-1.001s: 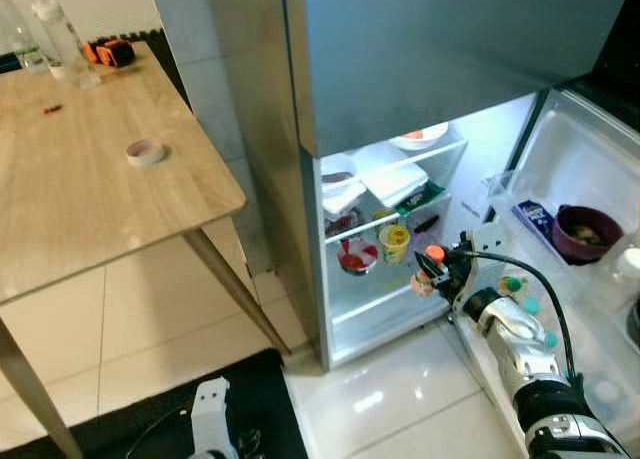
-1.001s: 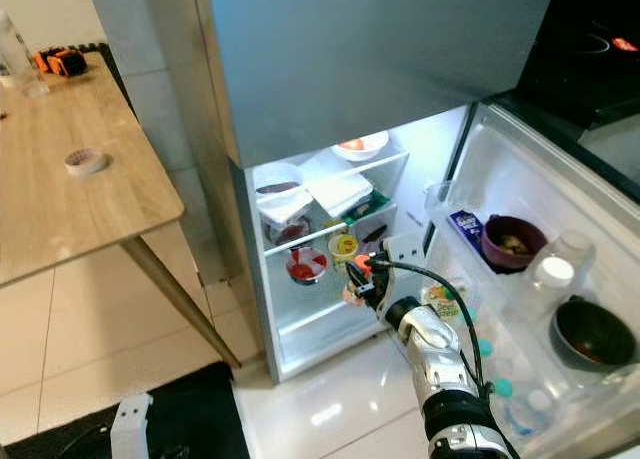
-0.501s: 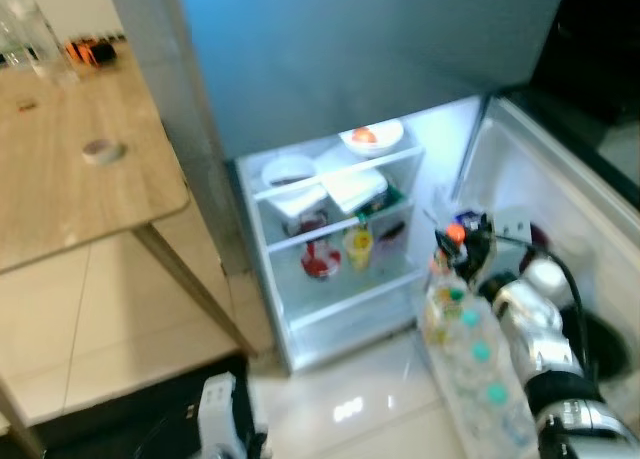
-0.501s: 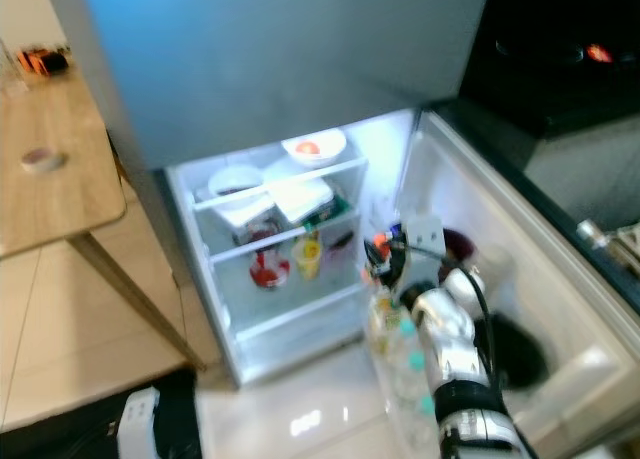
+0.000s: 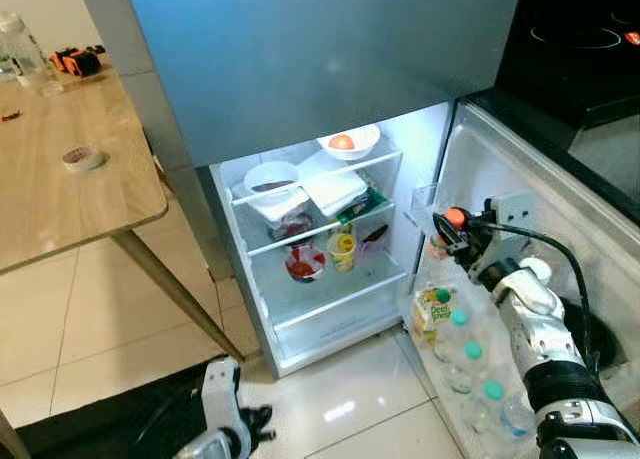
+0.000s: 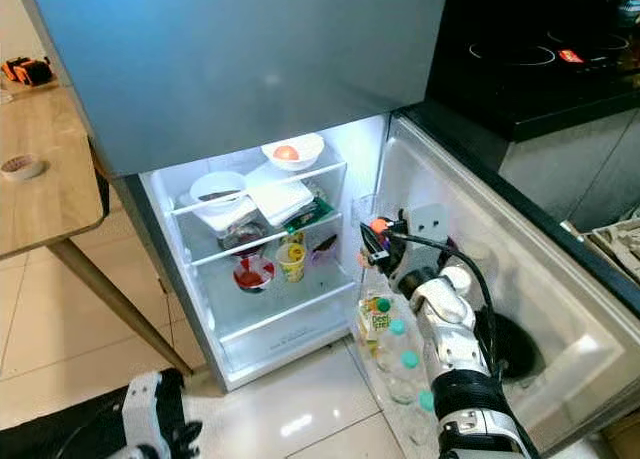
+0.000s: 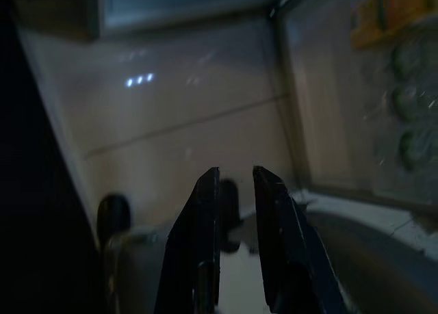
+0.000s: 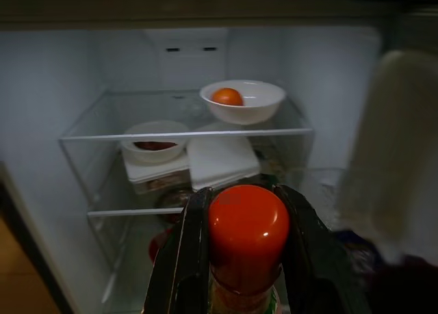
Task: Restocking fridge
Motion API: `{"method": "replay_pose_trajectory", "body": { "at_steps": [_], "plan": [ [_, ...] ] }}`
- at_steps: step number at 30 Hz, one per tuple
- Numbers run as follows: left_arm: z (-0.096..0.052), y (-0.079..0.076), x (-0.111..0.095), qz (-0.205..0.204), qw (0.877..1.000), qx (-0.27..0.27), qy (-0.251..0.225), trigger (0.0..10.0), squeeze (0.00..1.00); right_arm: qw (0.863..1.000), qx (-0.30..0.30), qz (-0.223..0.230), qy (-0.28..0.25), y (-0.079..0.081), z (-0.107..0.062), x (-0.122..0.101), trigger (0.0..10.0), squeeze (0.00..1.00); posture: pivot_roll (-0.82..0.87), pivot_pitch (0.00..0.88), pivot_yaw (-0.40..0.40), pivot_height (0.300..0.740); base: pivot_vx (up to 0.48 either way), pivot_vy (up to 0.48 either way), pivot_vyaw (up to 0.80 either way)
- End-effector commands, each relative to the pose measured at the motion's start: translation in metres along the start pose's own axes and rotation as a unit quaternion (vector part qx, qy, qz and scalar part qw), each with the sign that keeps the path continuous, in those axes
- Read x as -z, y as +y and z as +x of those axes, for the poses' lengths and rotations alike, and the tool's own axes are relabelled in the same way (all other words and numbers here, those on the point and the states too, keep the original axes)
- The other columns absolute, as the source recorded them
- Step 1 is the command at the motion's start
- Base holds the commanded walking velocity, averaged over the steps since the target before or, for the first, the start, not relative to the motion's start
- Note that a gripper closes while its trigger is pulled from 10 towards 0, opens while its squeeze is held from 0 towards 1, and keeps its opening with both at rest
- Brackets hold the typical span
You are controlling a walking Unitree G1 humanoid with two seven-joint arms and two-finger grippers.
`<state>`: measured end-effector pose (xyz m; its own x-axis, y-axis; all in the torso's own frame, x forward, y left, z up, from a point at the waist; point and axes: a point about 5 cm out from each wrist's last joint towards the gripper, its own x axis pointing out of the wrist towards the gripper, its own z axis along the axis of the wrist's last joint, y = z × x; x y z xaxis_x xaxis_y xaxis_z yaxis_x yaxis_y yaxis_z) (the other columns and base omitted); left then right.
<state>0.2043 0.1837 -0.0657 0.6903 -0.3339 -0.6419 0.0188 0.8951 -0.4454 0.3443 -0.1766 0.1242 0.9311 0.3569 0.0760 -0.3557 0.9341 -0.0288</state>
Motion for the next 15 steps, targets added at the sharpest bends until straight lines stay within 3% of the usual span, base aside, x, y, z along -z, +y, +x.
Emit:
{"method": "replay_pose_trajectory", "body": {
  "at_steps": [1, 10, 15],
  "plan": [
    [0.002, -0.003, -0.011, 0.014, 1.0, 0.014, -0.018, 10.0, 0.0, 1.0, -0.019, -0.005, -0.011, 0.008, 0.008, -0.009, 10.0, 0.0, -0.05, 0.0, 0.017, 0.74, 0.0, 0.0, 0.0],
    [0.012, -0.023, -0.045, 0.045, 0.993, 0.089, -0.068, 10.0, 0.0, 0.999, -0.04, -0.001, -0.026, 0.026, 0.02, -0.022, 10.0, 0.0, -0.05, 0.0, 0.016, 0.74, 0.0, 0.0, 0.0],
    [0.016, -0.051, -0.087, 0.108, 0.965, 0.201, -0.13, 10.0, 0.0, 0.998, 0.037, -0.042, 0.003, 0.01, 0.042, -0.036, 10.0, 0.0, -0.04, 0.0, 0.012, 0.74, 0.0, 0.0, 0.0]
  ]
}}
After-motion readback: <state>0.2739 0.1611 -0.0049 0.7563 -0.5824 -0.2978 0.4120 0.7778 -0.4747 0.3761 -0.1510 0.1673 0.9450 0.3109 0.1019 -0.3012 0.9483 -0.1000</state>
